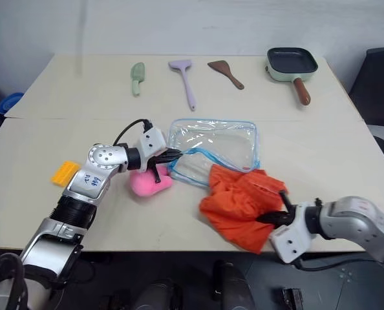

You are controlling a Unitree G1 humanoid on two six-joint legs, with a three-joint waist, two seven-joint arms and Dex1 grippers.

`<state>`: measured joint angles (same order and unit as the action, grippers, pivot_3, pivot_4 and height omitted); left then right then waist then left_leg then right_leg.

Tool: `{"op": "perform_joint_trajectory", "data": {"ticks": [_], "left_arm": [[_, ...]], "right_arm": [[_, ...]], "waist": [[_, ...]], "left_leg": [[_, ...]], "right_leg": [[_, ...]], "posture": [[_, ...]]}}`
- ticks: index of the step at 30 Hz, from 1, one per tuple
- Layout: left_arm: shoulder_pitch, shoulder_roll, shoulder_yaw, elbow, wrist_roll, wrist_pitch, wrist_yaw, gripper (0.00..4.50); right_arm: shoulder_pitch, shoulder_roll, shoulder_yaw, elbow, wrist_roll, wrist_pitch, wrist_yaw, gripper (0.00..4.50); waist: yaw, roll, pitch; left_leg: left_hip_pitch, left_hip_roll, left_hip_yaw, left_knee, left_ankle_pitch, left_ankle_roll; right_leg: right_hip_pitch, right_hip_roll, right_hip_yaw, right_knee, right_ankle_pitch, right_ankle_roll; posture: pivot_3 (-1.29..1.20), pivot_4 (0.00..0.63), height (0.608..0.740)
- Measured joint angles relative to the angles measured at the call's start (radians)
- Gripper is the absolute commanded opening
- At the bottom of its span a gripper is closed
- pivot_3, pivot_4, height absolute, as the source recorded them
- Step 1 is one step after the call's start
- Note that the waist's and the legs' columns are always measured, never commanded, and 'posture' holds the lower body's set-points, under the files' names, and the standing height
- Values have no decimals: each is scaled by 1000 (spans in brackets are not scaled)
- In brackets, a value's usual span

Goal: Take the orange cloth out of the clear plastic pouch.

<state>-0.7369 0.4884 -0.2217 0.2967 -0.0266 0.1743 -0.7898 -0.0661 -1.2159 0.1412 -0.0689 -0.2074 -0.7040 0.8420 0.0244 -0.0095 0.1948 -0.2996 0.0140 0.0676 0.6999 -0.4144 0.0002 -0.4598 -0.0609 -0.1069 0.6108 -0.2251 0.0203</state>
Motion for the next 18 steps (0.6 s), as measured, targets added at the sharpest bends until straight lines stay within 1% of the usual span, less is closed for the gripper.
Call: {"op": "perform_joint_trajectory", "data": {"ticks": [5,8,9,12,15,18], "left_arm": [[2,37,20,-5,-1,-3,-14,0],[16,40,23,-32,-5,-4,-34,0],[32,45,25,-53,-10,-4,-50,0],[89,55,22,-130,-27,-3,-106,0],[133,66,5,-215,-41,-2,-160,0],[163,68,-12,-264,-43,-3,-186,0]], "right_arm": [[120,-15,-131,156,-11,-40,-95,11],[155,-13,-197,267,-17,-6,-160,11],[163,4,-231,304,1,50,-173,11],[154,144,-344,342,147,318,-206,11],[152,263,-394,236,268,563,-229,11],[151,342,-391,97,290,709,-268,11]], "waist": [[0,0,0],[3,0,0],[3,0,0],[1,-1,0],[-5,0,0],[-6,2,0]], "left_leg": [[0,0,1,0,0,0],[0,0,0,0,0,0],[0,0,0,-1,0,0],[0,1,0,-2,0,0],[1,2,0,-2,0,-1],[1,2,0,-2,0,-2]], "right_leg": [[0,0,0,0,0,0],[2,-1,0,-1,0,0],[3,0,0,-2,0,0],[5,0,0,-3,0,0],[5,1,0,-1,0,-1],[5,1,1,0,-1,-1]], "posture": [[0,150,740],[0,150,740],[0,150,740],[0,150,740],[0,150,740],[0,150,740]]}}
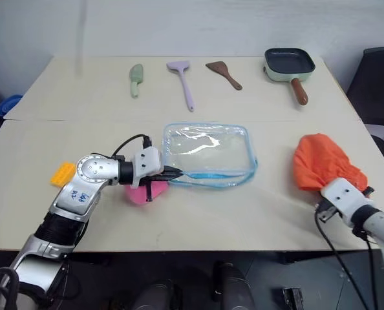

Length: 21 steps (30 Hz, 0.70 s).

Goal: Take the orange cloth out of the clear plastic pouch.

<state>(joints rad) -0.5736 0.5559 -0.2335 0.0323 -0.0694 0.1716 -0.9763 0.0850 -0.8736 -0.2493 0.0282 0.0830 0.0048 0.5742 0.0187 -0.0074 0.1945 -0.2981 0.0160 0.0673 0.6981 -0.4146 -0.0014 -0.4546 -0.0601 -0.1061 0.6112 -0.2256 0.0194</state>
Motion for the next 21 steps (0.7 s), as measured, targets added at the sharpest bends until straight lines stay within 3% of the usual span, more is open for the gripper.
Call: {"op": "perform_joint_trajectory", "data": {"ticks": [4,7,15,21], "left_arm": [[8,1,-4,-19,-1,9,-9,0],[7,-9,-6,-28,-3,20,-15,0],[5,-14,-20,-45,-3,47,-23,0],[2,-3,-9,-45,-6,82,-23,1630]], "right_arm": [[-36,72,26,-110,-6,59,-25,11],[-92,108,116,-146,-49,44,-25,11],[-151,118,210,-75,-143,4,-16,11],[-151,116,177,-67,-125,2,10,1908]], "waist": [[1,0,0],[2,0,0],[5,0,0],[5,0,0]], "left_leg": [[0,0,0,0,0,0],[0,0,0,0,0,0],[-1,-1,-1,0,0,1],[-1,-1,-1,0,0,1]], "right_leg": [[0,0,0,0,0,0],[0,0,0,0,0,0],[0,0,-1,-1,0,0],[0,0,-1,-1,0,0]], "posture": [[0,150,740],[0,150,740],[0,150,740],[0,150,740]]}}
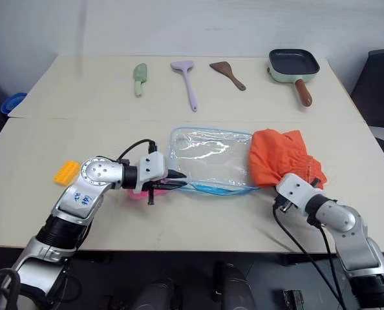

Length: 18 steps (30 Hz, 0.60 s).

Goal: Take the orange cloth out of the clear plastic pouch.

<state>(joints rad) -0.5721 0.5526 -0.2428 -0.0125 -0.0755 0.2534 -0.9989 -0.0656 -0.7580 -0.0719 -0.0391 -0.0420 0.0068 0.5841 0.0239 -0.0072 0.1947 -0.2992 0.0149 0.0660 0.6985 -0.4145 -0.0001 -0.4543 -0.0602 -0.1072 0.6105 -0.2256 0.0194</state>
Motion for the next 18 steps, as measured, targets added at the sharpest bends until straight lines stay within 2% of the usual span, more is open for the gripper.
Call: {"op": "perform_joint_trajectory", "data": {"ticks": [7,8,9,12,18], "left_arm": [[0,22,54,-9,-44,43,-11,3859],[-1,25,71,-14,-65,64,-16,4152],[-5,28,95,-18,-96,97,-20,4450],[-24,65,174,-22,-181,175,-35,4481],[33,345,391,41,-309,211,-209,4481]], "right_arm": [[35,-14,-75,-38,68,39,44,4326],[42,-14,-95,-55,105,69,62,4500],[49,-14,-128,-86,160,116,85,4500],[82,-52,-242,-183,315,255,161,4500],[297,-184,-648,-249,582,588,352,4500]], "waist": [[0,0,0],[0,0,0],[0,0,0],[-1,0,0],[-1,0,0]], "left_leg": [[0,0,0,0,0,0],[0,0,-1,0,0,0],[0,0,0,0,0,0],[0,1,-1,0,0,0],[0,1,-1,-3,-1,2]], "right_leg": [[0,0,0,0,0,0],[0,0,0,0,0,0],[0,0,0,0,0,0],[0,0,-1,0,0,0],[0,1,-2,-4,-1,-1]], "posture": [[0,150,740],[0,150,740],[0,150,740],[0,150,740],[0,150,740]]}}
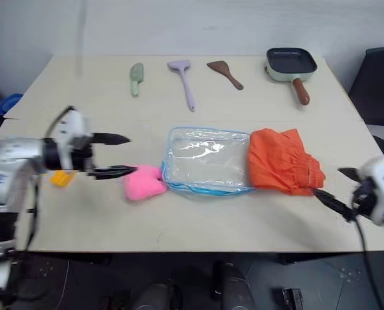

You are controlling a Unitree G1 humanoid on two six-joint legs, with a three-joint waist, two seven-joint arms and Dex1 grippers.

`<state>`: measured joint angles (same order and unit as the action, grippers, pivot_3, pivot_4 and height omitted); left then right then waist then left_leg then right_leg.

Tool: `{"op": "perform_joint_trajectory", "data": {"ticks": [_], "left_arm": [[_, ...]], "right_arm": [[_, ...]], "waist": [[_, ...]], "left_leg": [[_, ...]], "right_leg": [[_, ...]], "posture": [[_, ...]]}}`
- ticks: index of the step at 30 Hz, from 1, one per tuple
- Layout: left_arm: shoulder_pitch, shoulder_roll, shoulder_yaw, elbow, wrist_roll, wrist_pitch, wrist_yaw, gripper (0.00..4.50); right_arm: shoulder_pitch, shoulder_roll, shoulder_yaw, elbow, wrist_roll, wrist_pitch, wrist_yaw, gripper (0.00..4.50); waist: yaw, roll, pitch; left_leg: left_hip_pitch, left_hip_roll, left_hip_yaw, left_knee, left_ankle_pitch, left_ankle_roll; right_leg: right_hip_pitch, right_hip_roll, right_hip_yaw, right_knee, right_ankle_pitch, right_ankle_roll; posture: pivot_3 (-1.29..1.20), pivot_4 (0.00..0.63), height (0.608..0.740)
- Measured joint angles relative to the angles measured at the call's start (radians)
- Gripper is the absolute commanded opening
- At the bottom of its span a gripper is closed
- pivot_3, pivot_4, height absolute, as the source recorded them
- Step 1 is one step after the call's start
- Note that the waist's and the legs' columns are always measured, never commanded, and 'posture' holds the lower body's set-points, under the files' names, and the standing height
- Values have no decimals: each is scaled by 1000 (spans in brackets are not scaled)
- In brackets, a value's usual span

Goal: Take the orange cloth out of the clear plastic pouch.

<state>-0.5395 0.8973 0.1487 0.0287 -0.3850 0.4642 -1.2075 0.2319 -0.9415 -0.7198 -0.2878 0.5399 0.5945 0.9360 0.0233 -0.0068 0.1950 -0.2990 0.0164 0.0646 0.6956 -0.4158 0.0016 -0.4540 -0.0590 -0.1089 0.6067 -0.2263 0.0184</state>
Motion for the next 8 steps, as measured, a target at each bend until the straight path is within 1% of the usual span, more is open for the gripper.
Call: {"op": "perform_joint_trajectory", "data": {"ticks": [3,6,8], "left_arm": [[30,81,39,82,-9,-27,-76,4481],[39,114,55,131,-23,-42,-127,4481],[47,122,68,140,-31,-47,-143,4481]], "right_arm": [[89,-5,-139,2,83,131,74,4500],[145,-25,-244,14,130,207,128,4500],[162,-27,-277,18,138,227,142,4500]], "waist": [[3,0,0],[4,0,0],[2,0,0]], "left_leg": [[0,-1,0,1,-2,3],[0,-1,0,1,-3,5],[0,0,0,1,-3,5]], "right_leg": [[1,-1,0,0,0,0],[1,-1,0,0,0,1],[1,-1,1,-1,0,1]], "posture": [[0,150,740],[0,150,740],[0,150,740]]}}
